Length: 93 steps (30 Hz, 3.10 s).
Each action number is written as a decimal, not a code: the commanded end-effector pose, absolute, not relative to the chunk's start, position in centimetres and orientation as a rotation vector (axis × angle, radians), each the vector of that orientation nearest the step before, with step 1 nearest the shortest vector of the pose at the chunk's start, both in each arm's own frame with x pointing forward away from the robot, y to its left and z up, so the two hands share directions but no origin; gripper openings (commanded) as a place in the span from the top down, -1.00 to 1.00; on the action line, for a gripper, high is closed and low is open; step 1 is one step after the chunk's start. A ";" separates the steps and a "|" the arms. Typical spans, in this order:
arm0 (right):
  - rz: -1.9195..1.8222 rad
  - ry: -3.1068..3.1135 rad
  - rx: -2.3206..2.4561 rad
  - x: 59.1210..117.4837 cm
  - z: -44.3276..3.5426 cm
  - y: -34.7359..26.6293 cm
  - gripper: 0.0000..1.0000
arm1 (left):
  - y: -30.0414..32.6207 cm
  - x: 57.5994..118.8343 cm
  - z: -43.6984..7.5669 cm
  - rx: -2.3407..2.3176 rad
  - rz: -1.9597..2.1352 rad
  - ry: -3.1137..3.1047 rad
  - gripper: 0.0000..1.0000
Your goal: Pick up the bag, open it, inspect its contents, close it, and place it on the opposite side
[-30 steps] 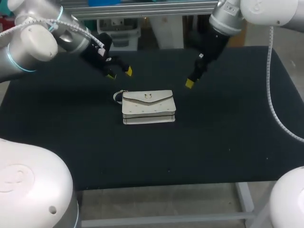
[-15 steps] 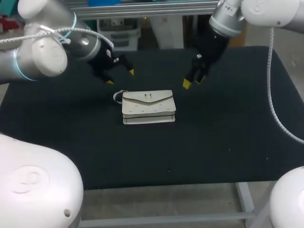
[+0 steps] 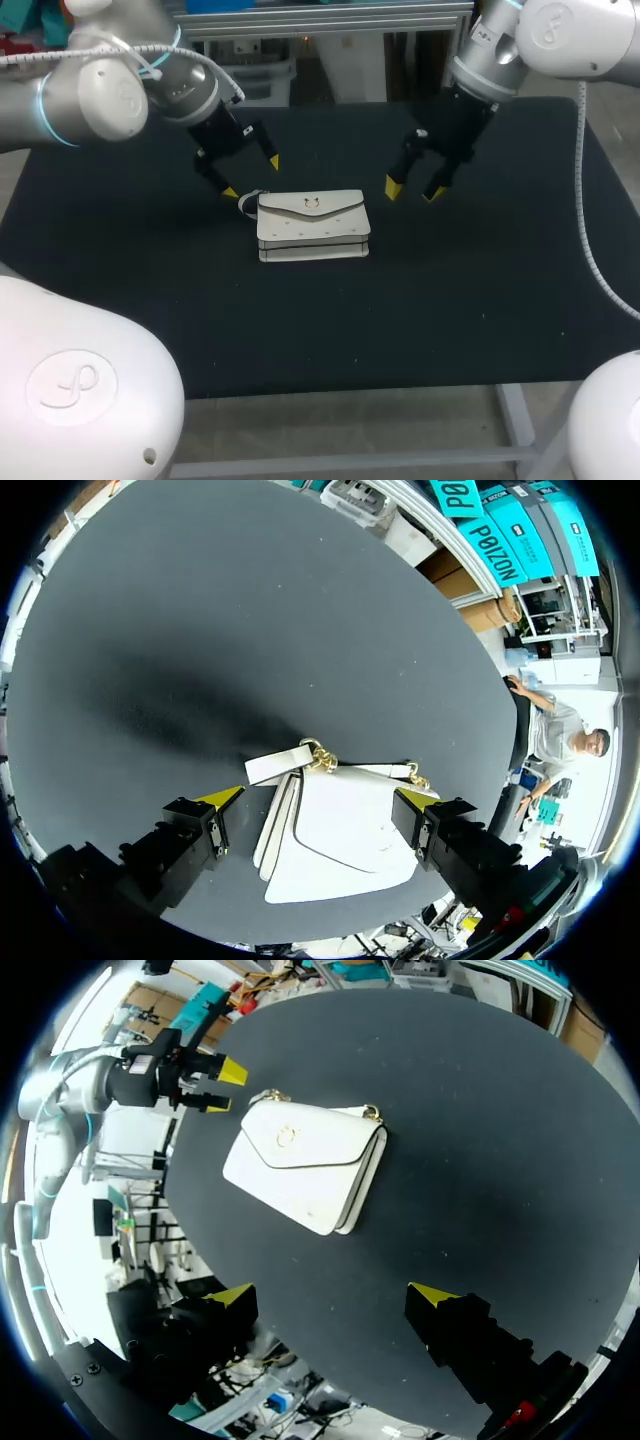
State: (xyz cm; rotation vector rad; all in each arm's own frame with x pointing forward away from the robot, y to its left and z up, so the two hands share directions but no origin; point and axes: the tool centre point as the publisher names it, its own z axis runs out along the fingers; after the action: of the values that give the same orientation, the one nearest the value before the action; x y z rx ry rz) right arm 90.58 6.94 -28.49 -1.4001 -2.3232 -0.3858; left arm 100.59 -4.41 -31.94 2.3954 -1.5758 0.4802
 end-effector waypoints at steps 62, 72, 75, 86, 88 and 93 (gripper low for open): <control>-0.602 -1.661 -1.835 91.3 -33.6 8.9 -1.00 | -5.5 98.1 -34.8 2.076 0.651 -1.712 -1.00; -0.674 -1.629 -1.754 93.5 -34.5 10.5 -1.00 | -4.9 98.0 -35.4 1.988 0.659 -1.666 -1.00; -0.685 -1.624 -1.744 94.0 -34.4 11.1 -1.00 | -4.9 98.3 -35.4 1.958 0.655 -1.639 -1.00; -0.710 -1.606 -1.717 94.7 -34.3 11.7 -1.00 | -5.1 98.5 -35.5 1.926 0.653 -1.627 -1.00; -0.710 -1.606 -1.717 94.7 -34.3 11.7 -1.00 | -5.1 98.5 -35.5 1.926 0.653 -1.627 -1.00; -0.710 -1.606 -1.717 94.7 -34.3 11.7 -1.00 | -5.1 98.5 -35.5 1.926 0.653 -1.627 -1.00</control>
State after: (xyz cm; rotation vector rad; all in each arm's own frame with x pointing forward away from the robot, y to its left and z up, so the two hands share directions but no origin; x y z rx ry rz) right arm 94.61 11.69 -34.29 -1.7207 -1.6055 -0.7111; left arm 98.43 -5.14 -35.34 1.9286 -1.6285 0.6499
